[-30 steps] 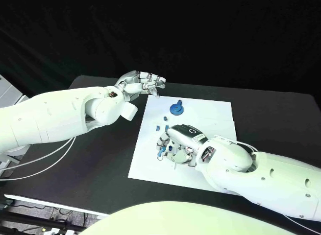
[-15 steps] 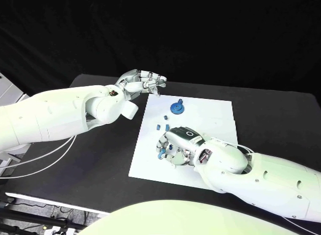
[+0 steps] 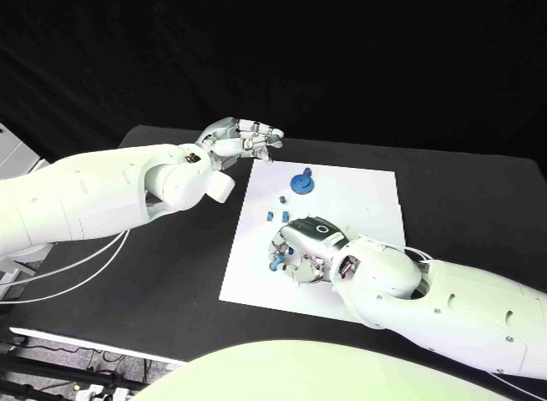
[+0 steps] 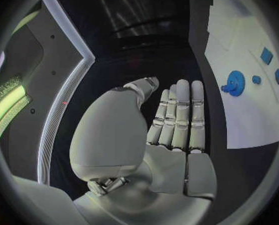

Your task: Assemble the parts on the task board

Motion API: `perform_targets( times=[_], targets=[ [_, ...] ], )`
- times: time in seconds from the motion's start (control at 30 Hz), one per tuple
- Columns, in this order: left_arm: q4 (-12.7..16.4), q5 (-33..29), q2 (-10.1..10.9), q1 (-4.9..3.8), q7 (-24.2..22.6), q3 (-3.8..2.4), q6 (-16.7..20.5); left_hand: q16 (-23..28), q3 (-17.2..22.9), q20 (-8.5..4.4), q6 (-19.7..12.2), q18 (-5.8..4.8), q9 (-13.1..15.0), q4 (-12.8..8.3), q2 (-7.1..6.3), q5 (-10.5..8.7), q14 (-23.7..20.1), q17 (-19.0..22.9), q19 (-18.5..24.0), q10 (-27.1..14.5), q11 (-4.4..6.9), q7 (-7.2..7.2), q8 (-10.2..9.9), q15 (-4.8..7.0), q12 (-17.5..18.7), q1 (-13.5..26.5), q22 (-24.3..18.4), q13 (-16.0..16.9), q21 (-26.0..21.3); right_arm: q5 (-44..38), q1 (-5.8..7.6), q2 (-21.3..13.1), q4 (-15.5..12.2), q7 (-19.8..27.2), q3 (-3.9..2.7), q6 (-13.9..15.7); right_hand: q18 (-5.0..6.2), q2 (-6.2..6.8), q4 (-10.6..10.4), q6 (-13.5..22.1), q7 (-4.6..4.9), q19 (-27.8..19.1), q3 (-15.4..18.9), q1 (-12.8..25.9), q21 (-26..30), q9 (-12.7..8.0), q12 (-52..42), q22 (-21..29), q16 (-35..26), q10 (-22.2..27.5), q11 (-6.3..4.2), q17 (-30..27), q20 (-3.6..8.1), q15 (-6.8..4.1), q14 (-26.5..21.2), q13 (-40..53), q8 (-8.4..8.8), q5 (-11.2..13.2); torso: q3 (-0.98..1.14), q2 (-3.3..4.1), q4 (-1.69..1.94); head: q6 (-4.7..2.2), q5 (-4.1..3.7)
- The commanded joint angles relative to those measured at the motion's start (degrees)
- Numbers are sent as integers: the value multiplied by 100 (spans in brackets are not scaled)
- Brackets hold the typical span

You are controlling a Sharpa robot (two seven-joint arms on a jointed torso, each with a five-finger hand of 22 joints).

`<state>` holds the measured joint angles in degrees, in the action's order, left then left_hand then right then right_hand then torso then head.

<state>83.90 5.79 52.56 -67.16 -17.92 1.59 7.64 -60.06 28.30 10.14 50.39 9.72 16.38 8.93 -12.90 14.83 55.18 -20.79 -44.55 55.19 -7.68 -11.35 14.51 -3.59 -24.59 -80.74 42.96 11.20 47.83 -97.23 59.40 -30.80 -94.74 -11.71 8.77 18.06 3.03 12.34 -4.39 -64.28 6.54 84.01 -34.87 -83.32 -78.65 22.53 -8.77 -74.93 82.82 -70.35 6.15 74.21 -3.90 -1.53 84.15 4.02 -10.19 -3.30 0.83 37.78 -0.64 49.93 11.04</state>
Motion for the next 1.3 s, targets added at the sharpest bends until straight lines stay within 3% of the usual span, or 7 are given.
perform_targets(
  times=[0.03,0.37,0.67,0.87,1.13,1.2,1.3],
  targets=[
    [17,-30,-2,-3,-22,-3,-98,36,-12,16,-41,69,-6,35,45,14,-2,3,-34,-26,-6,-11,16,-43,-29,-16,-4,-5,-37,-287,-4,21,-13,-98,4,-203,-88,-60,39,12,21,324,-2,20,25,7,1,-1133,-10,-380,-357,0,29,-15,279,250,0,-7,-2,1,-1,-3,-3],
    [18,-30,2,-3,-12,-3,-104,36,-12,16,-41,69,-6,35,45,14,-2,3,-34,-26,-6,-11,16,-43,-29,-16,-4,-5,-37,-428,-11,61,-23,-162,25,-175,-87,-30,63,48,26,319,-6,106,37,8,44,-1133,-17,-367,-349,-12,23,-6,276,260,21,-6,-4,1,1,-10,-18],
    [22,-30,5,-3,1,-3,-108,37,-17,17,-45,69,-8,42,46,14,-4,3,-37,-32,-7,-11,19,-44,-35,-14,-9,-5,-45,-321,-18,123,36,-50,53,-161,-3,333,-43,487,76,180,184,681,555,-54,474,-985,-46,252,-167,-91,-99,139,255,168,259,-4,0,-2,2,-5,-12],
    [24,-30,11,-3,5,-3,-111,37,-17,17,-45,69,-8,42,46,14,-4,3,-37,-32,-7,-11,19,-44,-35,-14,-9,-5,-45,-316,-22,108,66,-79,59,-5,136,267,34,718,36,-34,501,631,1372,-77,456,-720,-254,893,-43,-507,-225,240,97,56,376,-6,-4,-3,0,-5,-22],
    [25,-30,17,-4,12,-3,-118,37,-17,17,-45,69,-8,42,46,14,-4,3,-37,-32,-7,-11,19,-44,-35,-14,-9,-5,-45,-304,-31,37,5,-68,61,399,175,181,39,796,17,-85,854,528,1631,-100,339,-622,-322,1156,-1,-663,-268,273,33,20,431,-11,1,-5,-1,-11,-34],
    [24,-30,19,-4,17,-3,-122,37,-17,17,-45,69,-8,42,46,14,-4,3,-37,-32,-7,-11,19,-44,-35,-14,-9,-5,-45,-274,-34,-25,-54,-33,61,577,261,88,-41,882,-24,-217,1339,372,2196,-134,260,-415,-408,1451,48,-841,-304,313,-48,-7,496,-27,2,-5,0,-16,-38],
    [22,-30,23,-3,23,-3,-127,37,-17,17,-45,69,-8,42,46,14,-4,3,-37,-32,-7,-11,19,-44,-35,-14,-9,-5,-45,-180,-33,-175,-187,49,53,814,300,36,-273,934,-50,-250,1874,136,2483,-170,75,-287,-429,1675,74,-919,-325,334,-88,-6,550,-37,1,-9,-5,-43,-66]
  ],
)
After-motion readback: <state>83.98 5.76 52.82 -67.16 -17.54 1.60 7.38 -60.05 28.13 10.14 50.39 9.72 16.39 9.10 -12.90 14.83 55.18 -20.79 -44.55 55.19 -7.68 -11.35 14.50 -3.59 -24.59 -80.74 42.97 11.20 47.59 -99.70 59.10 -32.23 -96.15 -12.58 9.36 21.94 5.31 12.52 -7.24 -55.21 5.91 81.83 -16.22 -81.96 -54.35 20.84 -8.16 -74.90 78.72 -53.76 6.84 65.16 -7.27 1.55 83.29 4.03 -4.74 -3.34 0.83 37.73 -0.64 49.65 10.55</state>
